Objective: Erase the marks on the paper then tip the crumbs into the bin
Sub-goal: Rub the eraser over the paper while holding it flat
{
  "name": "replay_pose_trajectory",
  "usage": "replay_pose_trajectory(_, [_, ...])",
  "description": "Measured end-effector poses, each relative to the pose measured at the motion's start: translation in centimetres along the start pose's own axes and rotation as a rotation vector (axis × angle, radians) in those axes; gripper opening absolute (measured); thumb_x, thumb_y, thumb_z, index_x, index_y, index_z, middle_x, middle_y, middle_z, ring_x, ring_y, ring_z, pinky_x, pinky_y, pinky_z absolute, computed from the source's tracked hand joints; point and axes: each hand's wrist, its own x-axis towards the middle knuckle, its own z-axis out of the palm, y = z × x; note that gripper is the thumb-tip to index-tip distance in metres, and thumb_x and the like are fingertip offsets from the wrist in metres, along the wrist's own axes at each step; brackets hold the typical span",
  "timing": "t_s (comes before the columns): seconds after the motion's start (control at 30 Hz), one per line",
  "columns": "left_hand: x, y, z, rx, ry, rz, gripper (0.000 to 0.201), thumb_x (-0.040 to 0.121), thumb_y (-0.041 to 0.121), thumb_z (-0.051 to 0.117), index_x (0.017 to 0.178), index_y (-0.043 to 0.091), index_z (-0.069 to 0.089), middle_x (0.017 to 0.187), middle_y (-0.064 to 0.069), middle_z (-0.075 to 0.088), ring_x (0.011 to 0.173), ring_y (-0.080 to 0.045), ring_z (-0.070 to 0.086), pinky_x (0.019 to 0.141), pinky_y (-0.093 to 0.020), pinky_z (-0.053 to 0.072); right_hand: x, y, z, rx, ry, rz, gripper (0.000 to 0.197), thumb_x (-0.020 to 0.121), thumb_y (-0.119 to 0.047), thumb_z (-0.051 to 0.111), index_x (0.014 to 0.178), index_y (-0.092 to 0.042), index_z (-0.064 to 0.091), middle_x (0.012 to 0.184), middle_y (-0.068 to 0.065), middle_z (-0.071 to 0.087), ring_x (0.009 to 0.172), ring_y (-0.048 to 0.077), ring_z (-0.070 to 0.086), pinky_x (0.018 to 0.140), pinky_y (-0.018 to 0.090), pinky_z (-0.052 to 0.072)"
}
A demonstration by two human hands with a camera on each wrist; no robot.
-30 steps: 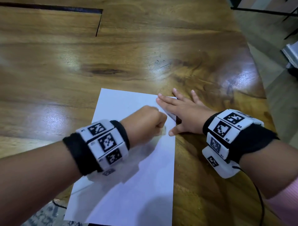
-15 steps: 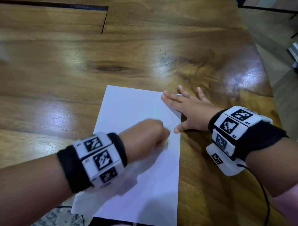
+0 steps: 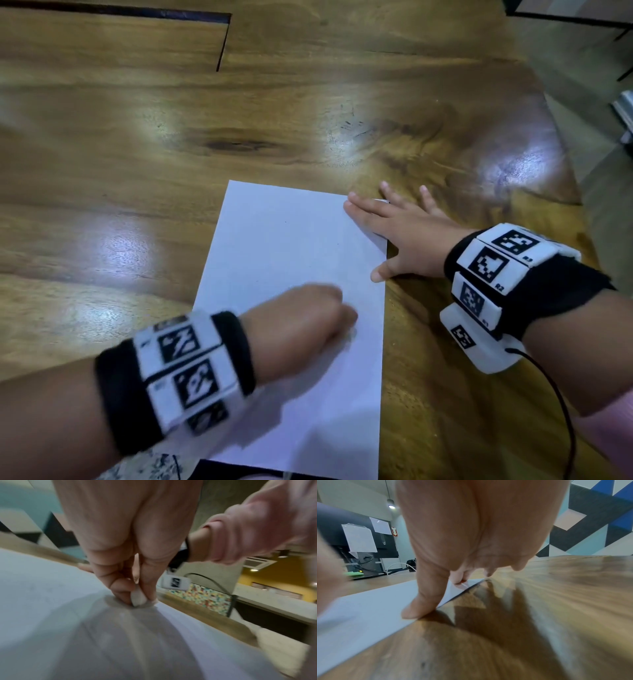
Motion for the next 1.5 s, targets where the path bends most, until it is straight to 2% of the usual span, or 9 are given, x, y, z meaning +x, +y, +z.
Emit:
replay_pose_trajectory(0.1, [-0.6, 0.0, 0.2, -0.006, -0.056, 0.016, 0.01, 0.075, 0.009, 0.051, 0.066, 0.011, 0.055, 0.075, -0.007, 0.057, 0.066, -0.025, 0.053, 0.063, -0.039, 0.047, -0.1, -0.2, -0.1, -0.004, -0.002, -0.001, 0.103, 0.081, -0.047, 0.063, 0.146, -0.036, -0.015, 0.151, -0.025, -0.024, 0.141, 0.015, -0.028, 0.111, 0.057, -0.015])
replay_pose_trajectory(0.3, [5.3, -1.0, -3.1, 0.057, 0.202, -0.203, 0.012, 0.08, 0.017, 0.059, 0.076, 0.006, 0.059, 0.074, -0.006, 0.051, 0.071, -0.02, 0.044, 0.06, -0.028, 0.026, -0.1, -0.3, 0.0, 0.012, 0.003, 0.002, 0.102, 0.08, -0.047, 0.064, 0.146, -0.037, -0.013, 0.152, -0.026, -0.022, 0.141, 0.014, -0.027, 0.111, 0.056, -0.016])
replay_pose_trajectory(0.5, [-0.5, 0.5, 0.8, -0.065, 0.0, -0.041, 0.011, 0.075, 0.011, 0.057, 0.064, 0.012, 0.056, 0.072, -0.001, 0.057, 0.067, -0.02, 0.054, 0.065, -0.035, 0.046, -0.2, -0.4, -0.2, -0.019, -0.012, 0.016, 0.101, 0.082, -0.047, 0.062, 0.147, -0.035, -0.014, 0.152, -0.024, -0.024, 0.141, 0.015, -0.027, 0.112, 0.058, -0.014])
replay_pose_trajectory(0.7, [4.3, -0.3, -3.6, 0.005, 0.189, -0.165, 0.005, 0.072, 0.013, 0.066, 0.077, 0.011, 0.067, 0.059, 0.009, 0.049, 0.057, -0.011, 0.042, 0.055, -0.005, 0.031, 0.0, -0.2, 0.0, -0.006, 0.008, 0.01, 0.101, 0.08, -0.048, 0.064, 0.147, -0.037, -0.01, 0.153, -0.025, -0.02, 0.142, 0.014, -0.025, 0.111, 0.057, -0.014])
replay_pose_trajectory(0.93, [3.7, 0.4, -1.8, 0.017, 0.175, -0.143, 0.006, 0.072, 0.01, 0.063, 0.067, 0.007, 0.063, 0.062, 0.002, 0.052, 0.062, -0.018, 0.044, 0.051, -0.021, 0.027, 0.0, -0.2, 0.0, -0.039, 0.003, 0.025, 0.101, 0.08, -0.049, 0.063, 0.147, -0.037, -0.012, 0.153, -0.024, -0.021, 0.142, 0.015, -0.025, 0.111, 0.059, -0.013])
replay_pose_trajectory(1.07, [-0.7, 1.3, 1.1, -0.018, -0.051, -0.037, 0.011, 0.071, 0.006, 0.059, 0.062, 0.011, 0.06, 0.068, -0.006, 0.065, 0.063, -0.023, 0.057, 0.061, -0.032, 0.046, 0.0, -0.2, 0.1, -0.041, -0.001, 0.023, 0.101, 0.081, -0.049, 0.062, 0.146, -0.037, -0.014, 0.152, -0.024, -0.022, 0.142, 0.014, -0.025, 0.111, 0.059, -0.013])
replay_pose_trajectory(1.23, [3.2, -0.5, -3.0, 0.041, 0.189, -0.161, 0.005, 0.073, 0.015, 0.064, 0.072, 0.009, 0.064, 0.064, 0.003, 0.058, 0.064, -0.016, 0.047, 0.055, -0.022, 0.026, 0.0, -0.3, 0.1, -0.04, 0.003, 0.029, 0.102, 0.08, -0.049, 0.063, 0.146, -0.037, -0.013, 0.152, -0.024, -0.021, 0.142, 0.014, -0.024, 0.111, 0.059, -0.013])
replay_pose_trajectory(1.37, [2.3, -0.7, -2.0, 0.019, 0.163, -0.134, 0.015, 0.073, 0.012, 0.062, 0.06, 0.012, 0.054, 0.052, 0.01, 0.042, 0.052, -0.009, 0.04, 0.053, -0.012, 0.031, -0.1, -0.4, -0.1, -0.048, -0.007, 0.034, 0.101, 0.081, -0.049, 0.062, 0.146, -0.036, -0.014, 0.152, -0.024, -0.022, 0.142, 0.014, -0.026, 0.111, 0.058, -0.014])
replay_pose_trajectory(1.5, [-1.7, 0.7, 0.8, -0.004, 0.054, -0.106, 0.013, 0.074, 0.016, 0.052, 0.063, 0.009, 0.051, 0.069, -0.003, 0.052, 0.062, -0.022, 0.049, 0.06, -0.035, 0.043, -0.2, -0.5, -0.2, -0.058, -0.012, 0.033, 0.101, 0.082, -0.05, 0.061, 0.146, -0.036, -0.016, 0.152, -0.023, -0.023, 0.141, 0.014, -0.027, 0.111, 0.059, -0.014])
